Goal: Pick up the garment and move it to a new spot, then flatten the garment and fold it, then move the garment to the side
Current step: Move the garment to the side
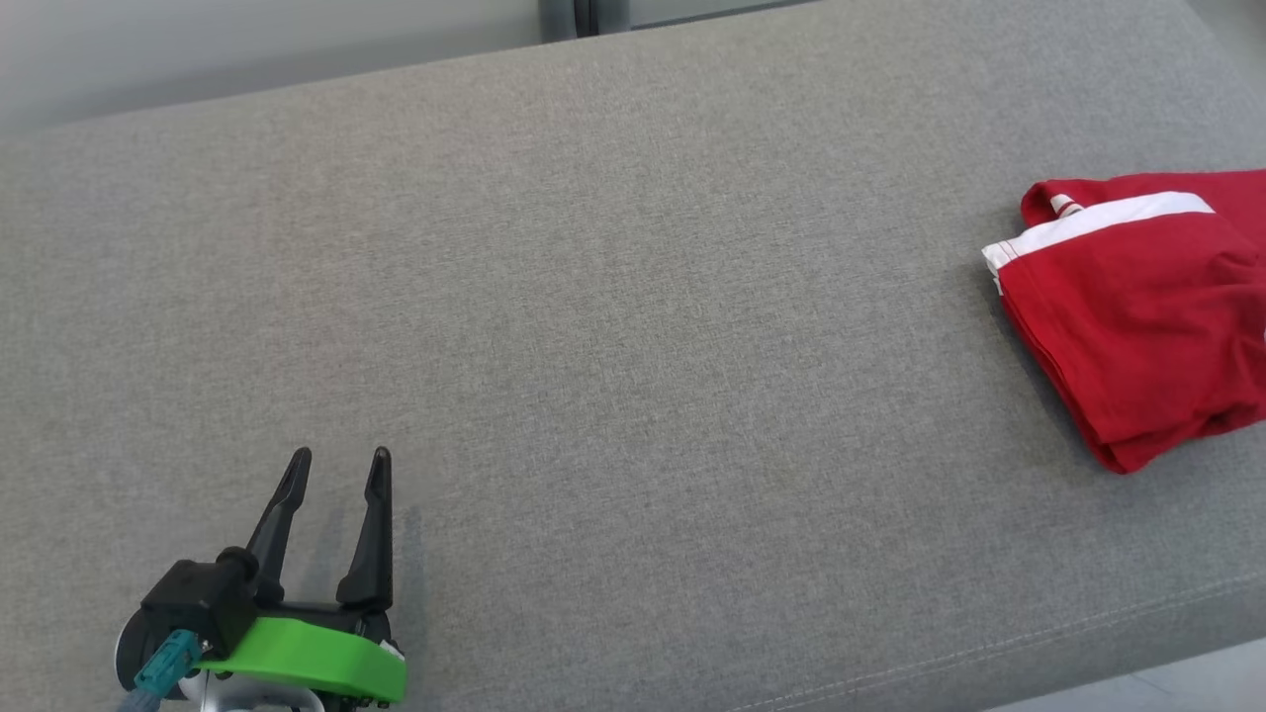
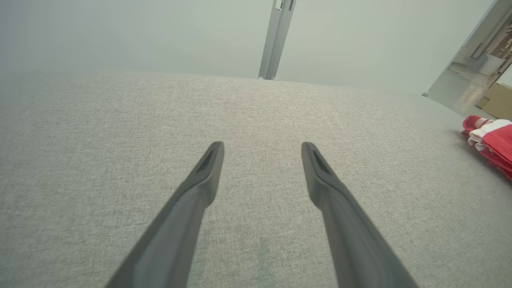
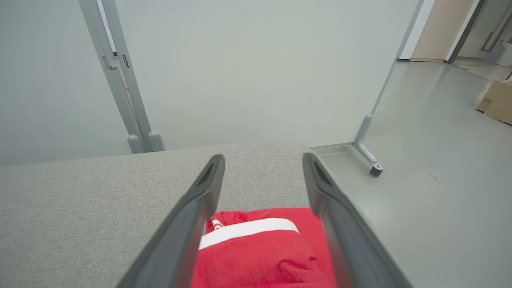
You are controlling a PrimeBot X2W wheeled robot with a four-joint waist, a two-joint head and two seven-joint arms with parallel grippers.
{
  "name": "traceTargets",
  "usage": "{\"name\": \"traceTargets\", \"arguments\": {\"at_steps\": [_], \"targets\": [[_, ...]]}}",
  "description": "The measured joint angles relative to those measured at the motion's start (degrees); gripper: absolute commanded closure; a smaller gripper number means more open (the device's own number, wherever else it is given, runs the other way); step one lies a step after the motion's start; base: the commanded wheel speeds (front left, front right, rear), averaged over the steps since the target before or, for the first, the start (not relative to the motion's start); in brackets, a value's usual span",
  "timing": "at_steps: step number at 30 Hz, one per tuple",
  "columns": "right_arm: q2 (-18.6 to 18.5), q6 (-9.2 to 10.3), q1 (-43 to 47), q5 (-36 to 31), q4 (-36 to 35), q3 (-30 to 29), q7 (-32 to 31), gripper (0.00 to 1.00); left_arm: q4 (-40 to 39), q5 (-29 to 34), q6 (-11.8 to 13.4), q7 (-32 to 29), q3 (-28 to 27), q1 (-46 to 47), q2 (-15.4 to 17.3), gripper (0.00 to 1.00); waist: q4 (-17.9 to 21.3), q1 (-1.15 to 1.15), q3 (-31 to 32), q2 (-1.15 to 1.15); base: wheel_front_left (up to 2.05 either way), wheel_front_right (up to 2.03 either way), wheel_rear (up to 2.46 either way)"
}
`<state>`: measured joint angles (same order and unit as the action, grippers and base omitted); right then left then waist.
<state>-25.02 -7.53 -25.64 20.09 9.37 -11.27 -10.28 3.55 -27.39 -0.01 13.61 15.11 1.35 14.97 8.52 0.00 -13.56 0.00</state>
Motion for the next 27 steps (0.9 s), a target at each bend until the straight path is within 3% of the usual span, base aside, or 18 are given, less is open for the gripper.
{"name": "traceTargets", "arguments": {"at_steps": [7, 14, 19, 27], "targets": [[6.1, 0.04, 8.91, -4.3, -3.71, -1.93, 9.23, 0.0, 1.63, -0.35, 0.59, 0.7, -2.09, -2.13, 0.09, 0.0, -2.99, 0.0, 3.73, 0.0, 0.0, 0.0, 0.0], [12.87, 0.03, 16.59, -7.72, -1.83, 2.44, 21.09, 0.0, 4.08, -0.71, 0.56, 1.19, -4.53, -4.13, -0.96, 0.0, -6.61, 0.0, 7.92, 0.0, 0.0, 0.0, 0.0], [15.38, 0.0, 20.84, -13.76, 3.56, 5.32, 24.34, 0.0, 6.09, -0.26, -0.69, 1.36, -6.48, -4.97, -1.6, 0.0, -9.21, 0.0, 10.69, 0.0, 0.0, 0.0, 0.0], [20.38, 0.0, 23.59, -24.86, 4.56, -0.22, 25.26, 0.0, 8.68, 2.04, -3.14, 1.36, -10.38, -5.82, -3.55, 0.0, -12.1, 0.0, 14.24, 0.0, 0.0, 0.0, 0.0]]}}
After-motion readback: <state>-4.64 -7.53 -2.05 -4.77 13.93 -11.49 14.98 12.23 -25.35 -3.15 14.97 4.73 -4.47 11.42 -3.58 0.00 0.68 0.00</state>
